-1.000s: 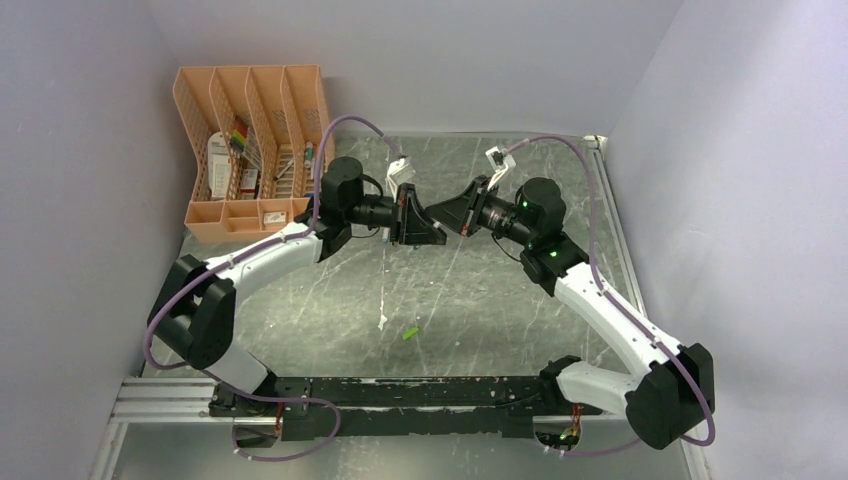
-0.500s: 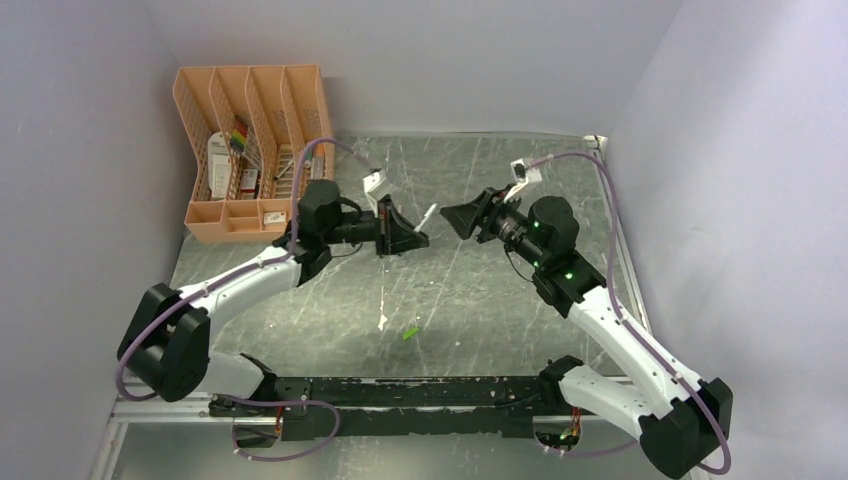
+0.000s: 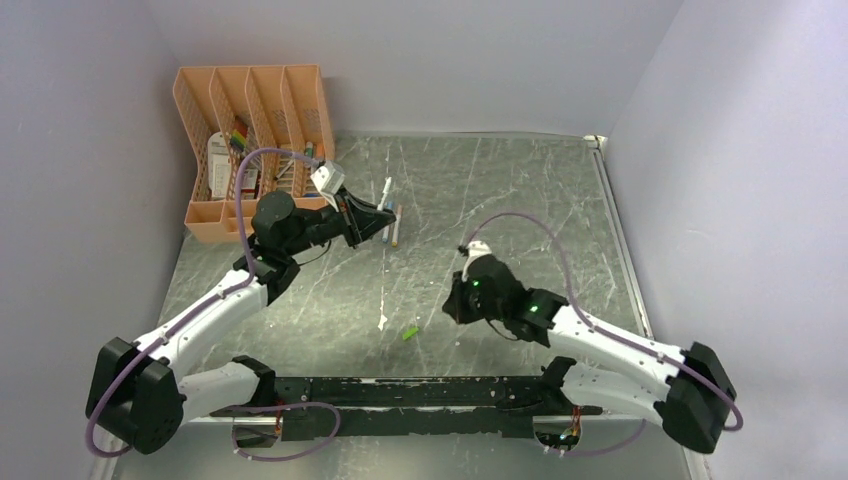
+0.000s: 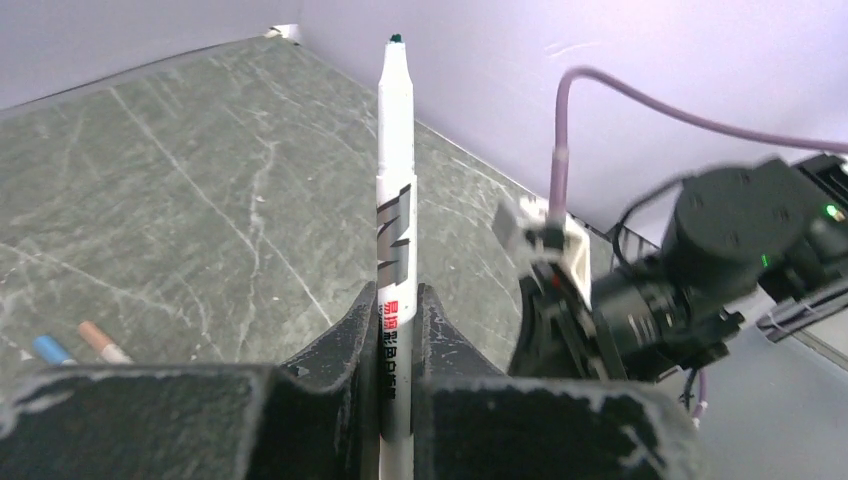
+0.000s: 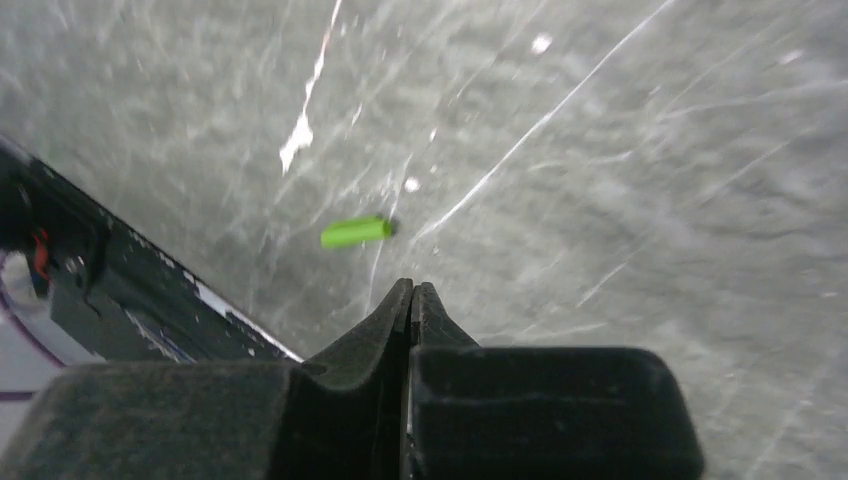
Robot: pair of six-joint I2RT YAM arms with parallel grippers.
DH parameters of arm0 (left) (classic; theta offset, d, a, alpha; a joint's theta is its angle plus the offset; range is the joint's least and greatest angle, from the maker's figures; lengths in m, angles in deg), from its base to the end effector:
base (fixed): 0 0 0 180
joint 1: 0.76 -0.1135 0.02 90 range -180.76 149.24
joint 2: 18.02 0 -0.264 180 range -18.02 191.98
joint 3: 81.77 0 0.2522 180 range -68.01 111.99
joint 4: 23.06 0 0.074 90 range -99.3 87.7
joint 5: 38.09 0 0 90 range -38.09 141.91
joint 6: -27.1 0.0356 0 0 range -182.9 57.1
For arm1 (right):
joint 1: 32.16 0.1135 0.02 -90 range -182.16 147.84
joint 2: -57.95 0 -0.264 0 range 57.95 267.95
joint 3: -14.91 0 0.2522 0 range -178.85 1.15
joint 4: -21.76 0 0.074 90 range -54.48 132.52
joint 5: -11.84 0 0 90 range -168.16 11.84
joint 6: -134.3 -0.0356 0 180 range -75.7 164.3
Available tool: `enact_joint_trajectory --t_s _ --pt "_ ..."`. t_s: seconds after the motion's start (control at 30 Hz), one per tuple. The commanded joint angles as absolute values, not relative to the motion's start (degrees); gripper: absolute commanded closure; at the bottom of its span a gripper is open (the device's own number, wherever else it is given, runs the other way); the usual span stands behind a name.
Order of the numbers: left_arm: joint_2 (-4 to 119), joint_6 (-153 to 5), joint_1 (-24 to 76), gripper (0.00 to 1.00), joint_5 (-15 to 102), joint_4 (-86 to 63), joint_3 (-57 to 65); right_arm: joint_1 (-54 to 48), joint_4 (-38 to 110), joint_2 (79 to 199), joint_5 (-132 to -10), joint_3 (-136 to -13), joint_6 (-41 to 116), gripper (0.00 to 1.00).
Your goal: Insert the pens into the pen caps
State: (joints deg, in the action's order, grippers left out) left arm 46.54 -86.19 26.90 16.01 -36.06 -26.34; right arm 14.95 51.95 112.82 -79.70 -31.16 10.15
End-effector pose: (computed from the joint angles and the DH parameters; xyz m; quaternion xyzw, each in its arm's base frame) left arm 0.2190 -0.1384 0.3188 0.2498 0.6405 -0.4889 0.5369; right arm 0.1385 0.1477 0.2219 -0.0961 0.8974 0.2712 0.3347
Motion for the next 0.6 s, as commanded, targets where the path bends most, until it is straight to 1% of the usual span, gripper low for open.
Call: enact_joint_trajectory --t_s 0.0,0.1,0.27,0.3,0.37,0.4,0.43,0.47,0.57 --pt "46.0 -85.1 26.1 0.93 19.8 -33.3 -27.4 23.0 52.6 118.6 -81.9 -31.2 6.9 1.0" --pt "46.2 -85.4 25.7 0.93 19.6 -32.8 -27.3 27.7 51.0 123.0 -82.2 -31.3 5.3 1.0" --pt "46.0 -85.2 25.3 0.93 18.9 -31.9 -27.3 31.2 46.5 128.9 -82.5 -32.0 5.8 1.0" --pt "45.8 -85.0 25.3 0.93 19.1 -31.6 -27.3 32.2 46.4 129.8 -83.7 -32.8 7.0 0.94" --pt "45.2 -84.3 25.1 0.93 19.4 -30.6 -27.3 35.2 47.1 132.2 -86.5 -35.3 10.1 0.6" --pt "44.9 -84.0 25.0 0.93 19.5 -30.2 -27.3 36.6 48.0 133.3 -88.6 -36.7 11.6 0.47" --pt "44.7 -83.9 25.0 0.93 19.7 -30.1 -27.4 37.7 48.8 134.5 -90.3 -38.0 13.1 0.38" --pt "44.5 -83.9 24.9 0.93 19.7 -30.1 -27.4 38.6 49.1 135.4 -91.5 -39.1 14.5 0.34" --pt "44.6 -84.1 24.7 0.93 18.9 -30.3 -27.2 40.4 48.5 137.9 -93.3 -41.8 18.5 0.32"
